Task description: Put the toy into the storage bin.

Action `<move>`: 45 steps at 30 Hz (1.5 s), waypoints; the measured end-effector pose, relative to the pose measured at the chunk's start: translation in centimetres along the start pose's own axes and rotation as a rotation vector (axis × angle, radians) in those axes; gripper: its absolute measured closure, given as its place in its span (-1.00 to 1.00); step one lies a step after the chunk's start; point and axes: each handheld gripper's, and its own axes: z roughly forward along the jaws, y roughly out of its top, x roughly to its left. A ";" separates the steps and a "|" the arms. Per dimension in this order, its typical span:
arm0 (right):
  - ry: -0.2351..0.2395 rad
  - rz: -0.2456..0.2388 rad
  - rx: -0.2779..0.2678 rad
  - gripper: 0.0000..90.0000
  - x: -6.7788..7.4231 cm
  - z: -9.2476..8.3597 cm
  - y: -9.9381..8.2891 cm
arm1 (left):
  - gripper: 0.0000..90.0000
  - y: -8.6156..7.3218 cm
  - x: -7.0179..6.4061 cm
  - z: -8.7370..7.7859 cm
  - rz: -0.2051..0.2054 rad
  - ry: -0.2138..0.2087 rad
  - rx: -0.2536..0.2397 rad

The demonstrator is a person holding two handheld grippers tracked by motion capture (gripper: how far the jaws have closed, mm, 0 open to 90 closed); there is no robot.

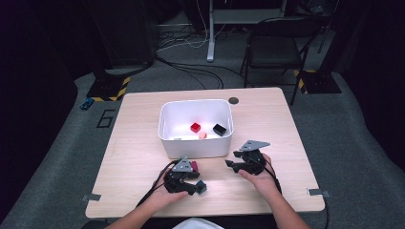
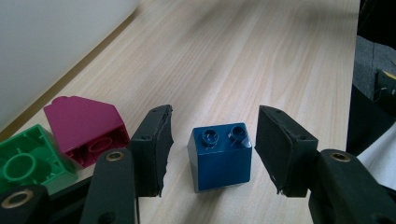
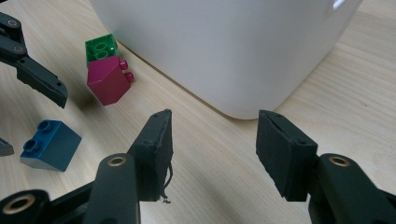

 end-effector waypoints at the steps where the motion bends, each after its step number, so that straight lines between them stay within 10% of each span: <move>1: 0.000 -0.001 0.000 0.02 0.0 0.0 0.0 | 0.01 0.0 0.0 0.1 -0.002 0.004 -0.006; 45: 0.000 0.008 0.016 0.02 0.0 0.3 -0.2 | 0.31 0.7 1.3 -2.2 0.017 0.026 -0.018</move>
